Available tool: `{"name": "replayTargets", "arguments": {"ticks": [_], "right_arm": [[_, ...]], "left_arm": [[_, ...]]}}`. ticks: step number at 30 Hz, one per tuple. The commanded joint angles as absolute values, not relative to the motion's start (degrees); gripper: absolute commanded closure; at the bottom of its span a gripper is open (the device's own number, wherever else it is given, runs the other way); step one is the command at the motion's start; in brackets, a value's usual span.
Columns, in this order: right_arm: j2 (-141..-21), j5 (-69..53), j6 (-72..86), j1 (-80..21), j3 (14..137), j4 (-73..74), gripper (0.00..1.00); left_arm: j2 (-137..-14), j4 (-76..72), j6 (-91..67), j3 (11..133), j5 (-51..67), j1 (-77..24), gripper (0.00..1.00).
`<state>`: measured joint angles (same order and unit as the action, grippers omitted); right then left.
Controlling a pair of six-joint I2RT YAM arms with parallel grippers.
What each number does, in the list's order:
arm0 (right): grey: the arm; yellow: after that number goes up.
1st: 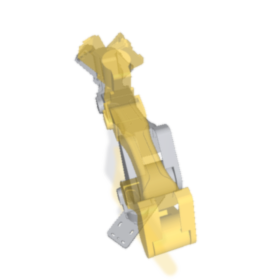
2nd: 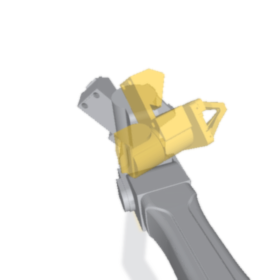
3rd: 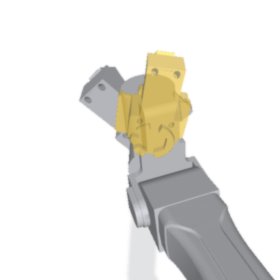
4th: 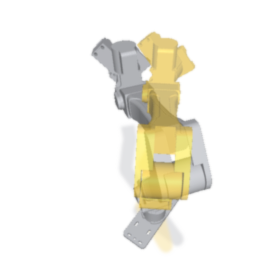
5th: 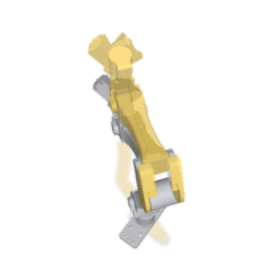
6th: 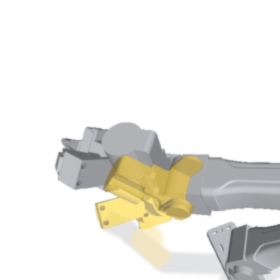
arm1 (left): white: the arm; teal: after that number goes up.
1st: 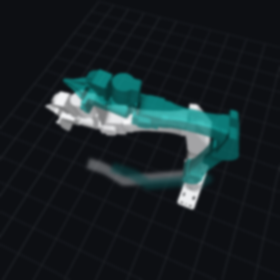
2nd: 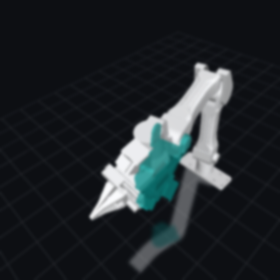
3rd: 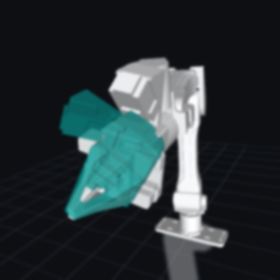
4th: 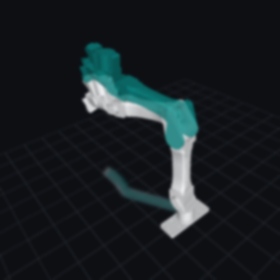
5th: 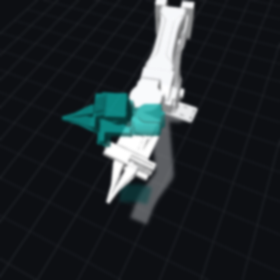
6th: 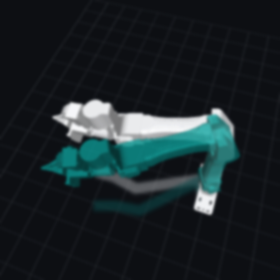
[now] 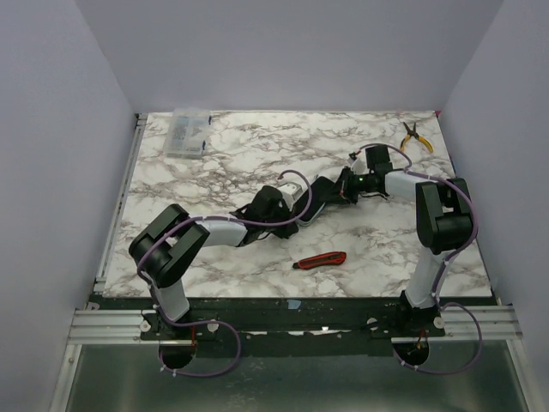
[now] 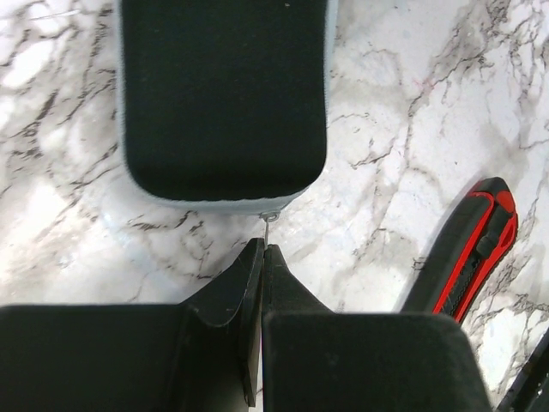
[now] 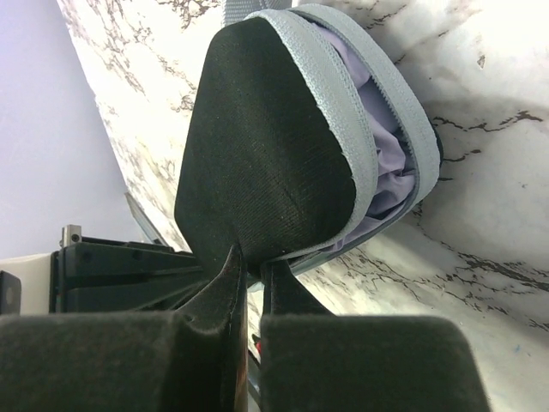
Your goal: Open the umbrella
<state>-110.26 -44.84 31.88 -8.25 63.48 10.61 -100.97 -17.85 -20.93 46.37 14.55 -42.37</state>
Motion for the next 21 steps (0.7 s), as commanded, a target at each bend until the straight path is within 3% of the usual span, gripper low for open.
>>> {"name": "replayTargets", "arguments": {"ticks": [1, 21], "right_arm": [[-113.42, -31.68, 25.42, -7.72, 63.76, 14.75, 0.99], [-118.45, -44.71, 1.08, -8.54, 72.09, 31.00, 0.99]], "left_arm": [[-97.52, -15.61, -19.23, 44.22, 10.32, -41.09, 1.00], [-98.91, -13.89, -13.31, 49.45, 5.90, -37.31, 1.00]]}}
